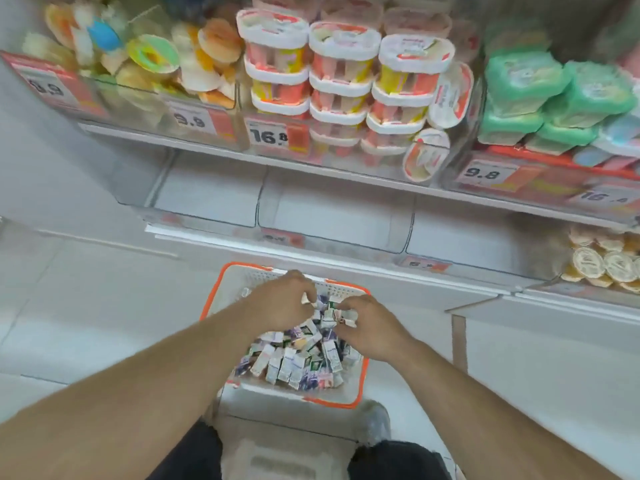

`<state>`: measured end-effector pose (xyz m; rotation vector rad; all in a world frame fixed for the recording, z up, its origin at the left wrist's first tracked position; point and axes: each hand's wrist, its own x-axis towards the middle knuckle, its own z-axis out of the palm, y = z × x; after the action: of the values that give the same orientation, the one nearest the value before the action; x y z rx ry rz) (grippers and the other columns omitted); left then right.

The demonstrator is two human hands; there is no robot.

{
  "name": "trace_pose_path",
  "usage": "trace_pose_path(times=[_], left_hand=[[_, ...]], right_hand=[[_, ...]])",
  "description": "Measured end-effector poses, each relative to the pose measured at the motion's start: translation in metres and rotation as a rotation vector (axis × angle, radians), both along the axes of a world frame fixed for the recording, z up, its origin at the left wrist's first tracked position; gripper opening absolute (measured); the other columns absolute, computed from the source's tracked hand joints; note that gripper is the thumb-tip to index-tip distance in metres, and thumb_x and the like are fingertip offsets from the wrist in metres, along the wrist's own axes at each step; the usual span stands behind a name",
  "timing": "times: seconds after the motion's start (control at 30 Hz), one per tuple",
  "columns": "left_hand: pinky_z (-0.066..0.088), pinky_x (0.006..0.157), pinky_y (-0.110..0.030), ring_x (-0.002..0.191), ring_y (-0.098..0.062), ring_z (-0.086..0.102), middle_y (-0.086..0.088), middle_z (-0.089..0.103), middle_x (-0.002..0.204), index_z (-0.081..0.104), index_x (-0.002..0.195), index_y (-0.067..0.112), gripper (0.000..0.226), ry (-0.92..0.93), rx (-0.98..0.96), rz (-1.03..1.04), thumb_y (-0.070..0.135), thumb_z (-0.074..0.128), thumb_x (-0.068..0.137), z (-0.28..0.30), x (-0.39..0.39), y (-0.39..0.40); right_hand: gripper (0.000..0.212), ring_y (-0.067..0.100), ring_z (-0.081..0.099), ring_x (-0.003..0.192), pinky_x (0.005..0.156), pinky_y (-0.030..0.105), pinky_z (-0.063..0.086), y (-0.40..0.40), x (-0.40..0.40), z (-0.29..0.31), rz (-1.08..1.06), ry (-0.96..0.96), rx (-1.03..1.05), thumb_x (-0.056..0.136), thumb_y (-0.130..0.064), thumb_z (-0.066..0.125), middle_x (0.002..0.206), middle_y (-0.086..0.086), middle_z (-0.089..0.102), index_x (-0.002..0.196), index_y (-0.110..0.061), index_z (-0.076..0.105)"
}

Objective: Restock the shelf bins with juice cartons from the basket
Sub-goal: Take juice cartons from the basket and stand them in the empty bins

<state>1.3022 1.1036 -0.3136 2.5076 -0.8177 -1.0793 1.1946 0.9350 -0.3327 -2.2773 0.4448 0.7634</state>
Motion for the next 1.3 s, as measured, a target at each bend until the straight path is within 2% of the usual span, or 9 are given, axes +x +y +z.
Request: trace_pose_path(times=[0.1, 0.33, 0.53, 0.67, 0.8, 0.93, 1.1, 1.2, 1.3], left_hand=[[0.045, 0.097, -0.035, 0.103, -0.019, 0.058, 0.004, 0.049, 0.127, 0.063, 0.109, 0.026, 0.019, 0.026, 0.01, -0.014, 0.025, 0.055, 0.092, -0.07, 0.025, 0.013], [0.044, 0.097, -0.031, 0.111, -0.018, 0.055, 0.001, 0.058, 0.124, 0.065, 0.107, 0.023, 0.018, 0.028, 0.03, -0.052, 0.023, 0.054, 0.093, -0.227, 0.039, 0.036], [0.045, 0.096, -0.03, 0.113, -0.016, 0.055, 0.004, 0.058, 0.128, 0.065, 0.112, 0.024, 0.022, -0.047, -0.008, -0.046, 0.023, 0.054, 0.093, -0.315, 0.047, 0.034], [0.047, 0.095, -0.032, 0.108, -0.015, 0.057, 0.005, 0.062, 0.12, 0.065, 0.11, 0.023, 0.02, -0.092, -0.057, -0.023, 0.021, 0.055, 0.092, -0.339, 0.045, 0.037], [0.048, 0.094, -0.032, 0.104, -0.016, 0.059, 0.005, 0.064, 0.114, 0.068, 0.105, 0.021, 0.019, -0.093, -0.071, 0.009, 0.02, 0.056, 0.091, -0.343, 0.029, 0.056], [0.046, 0.095, -0.031, 0.107, -0.015, 0.056, 0.005, 0.062, 0.119, 0.066, 0.109, 0.02, 0.021, -0.1, -0.018, -0.051, 0.022, 0.055, 0.091, -0.34, 0.014, 0.088], [0.051, 0.09, -0.037, 0.103, -0.02, 0.06, -0.001, 0.058, 0.121, 0.059, 0.119, 0.021, 0.03, -0.155, 0.098, -0.105, 0.025, 0.055, 0.089, -0.34, 0.001, 0.107], [0.053, 0.082, -0.036, 0.098, -0.018, 0.061, 0.0, 0.056, 0.122, 0.055, 0.121, 0.023, 0.034, -0.18, 0.136, -0.139, 0.02, 0.057, 0.087, -0.348, -0.006, 0.108], [0.05, 0.091, -0.035, 0.112, -0.019, 0.053, -0.001, 0.056, 0.128, 0.052, 0.13, 0.024, 0.047, -0.263, 0.211, -0.182, 0.015, 0.061, 0.085, -0.361, -0.013, 0.11]], right_hand=[[0.046, 0.021, 0.058, 0.117, 0.091, 0.022, 0.04, 0.019, 0.006, -0.06, -0.109, 0.037, 0.009, 0.09, -0.037, 0.063, 0.138, 0.001, 0.056, 0.132, -0.02, 0.057], [0.042, 0.017, 0.055, 0.116, 0.09, 0.023, 0.041, 0.023, 0.016, -0.201, -0.165, 0.109, -0.003, 0.093, -0.033, 0.063, 0.129, -0.001, 0.058, 0.131, -0.019, 0.057], [0.036, 0.019, 0.059, 0.104, 0.088, 0.027, 0.046, 0.021, 0.036, -0.289, -0.172, 0.016, -0.047, 0.092, -0.03, 0.064, 0.122, 0.003, 0.062, 0.125, -0.015, 0.061], [0.039, 0.015, 0.061, 0.094, 0.067, 0.019, 0.045, 0.026, 0.046, -0.315, -0.207, -0.09, -0.039, 0.092, -0.033, 0.064, 0.119, -0.001, 0.061, 0.127, -0.018, 0.06], [0.037, 0.016, 0.062, 0.089, 0.073, 0.023, 0.046, 0.042, 0.034, -0.313, -0.241, -0.131, -0.022, 0.091, -0.03, 0.065, 0.115, 0.001, 0.063, 0.125, -0.014, 0.062], [0.022, 0.006, 0.056, 0.07, 0.057, 0.02, 0.044, 0.054, 0.012, -0.3, -0.238, -0.134, -0.048, 0.09, -0.028, 0.065, 0.088, -0.014, 0.054, 0.106, -0.012, 0.067], [0.018, 0.018, 0.058, 0.071, 0.067, 0.034, 0.05, 0.065, -0.011, -0.292, -0.432, -0.146, -0.017, 0.09, -0.02, 0.063, 0.081, 0.004, 0.065, 0.082, -0.004, 0.068], [0.015, 0.017, 0.061, 0.076, 0.062, 0.028, 0.046, 0.068, -0.029, -0.295, -0.416, -0.119, -0.021, 0.091, -0.025, 0.063, 0.088, 0.001, 0.065, 0.087, -0.011, 0.068], [0.015, 0.02, 0.064, 0.084, 0.068, 0.03, 0.046, 0.061, -0.043, -0.302, -0.456, -0.112, 0.032, 0.092, -0.026, 0.063, 0.099, 0.005, 0.067, 0.091, -0.011, 0.066]])
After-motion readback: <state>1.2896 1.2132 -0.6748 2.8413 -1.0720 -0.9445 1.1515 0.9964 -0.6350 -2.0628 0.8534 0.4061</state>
